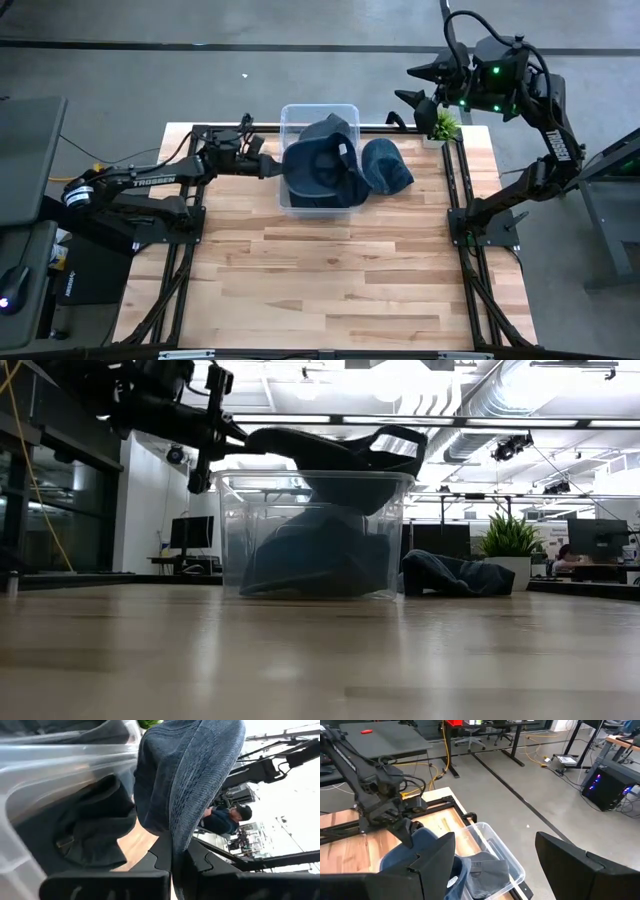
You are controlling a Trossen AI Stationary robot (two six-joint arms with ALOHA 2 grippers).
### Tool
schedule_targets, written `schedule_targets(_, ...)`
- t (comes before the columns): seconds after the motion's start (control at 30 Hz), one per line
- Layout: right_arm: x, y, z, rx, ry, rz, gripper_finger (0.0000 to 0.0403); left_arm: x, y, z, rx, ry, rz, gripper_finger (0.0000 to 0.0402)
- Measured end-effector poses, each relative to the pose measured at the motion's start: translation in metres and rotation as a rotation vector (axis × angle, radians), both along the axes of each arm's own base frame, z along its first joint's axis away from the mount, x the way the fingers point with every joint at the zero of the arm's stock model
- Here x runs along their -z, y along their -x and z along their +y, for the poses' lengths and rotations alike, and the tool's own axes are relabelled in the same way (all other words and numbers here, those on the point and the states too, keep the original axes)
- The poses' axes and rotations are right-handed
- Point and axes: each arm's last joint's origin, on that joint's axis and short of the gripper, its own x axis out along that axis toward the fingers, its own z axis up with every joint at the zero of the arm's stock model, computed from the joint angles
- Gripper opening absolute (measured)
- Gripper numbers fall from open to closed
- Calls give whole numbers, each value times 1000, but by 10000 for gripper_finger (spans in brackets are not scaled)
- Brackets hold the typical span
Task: Pick & Place hat
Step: Put the bottom dark blue cap into the bottom transparent bin
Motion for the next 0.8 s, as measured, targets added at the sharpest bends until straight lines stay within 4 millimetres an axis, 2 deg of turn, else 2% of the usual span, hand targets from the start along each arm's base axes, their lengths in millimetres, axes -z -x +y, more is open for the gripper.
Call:
schedule_targets(0.3,1,-2,-1,6,-13,-2,271,20,6,-2,-49,99,198,11)
schedule_targets(0.57,8,-15,-6,3,-32,40,271,20,6,-2,-42,72,200,83)
schedule_targets(0.8,24,-37,-13,-46,-92,127,271,19,6,-1,-32,32,197,127)
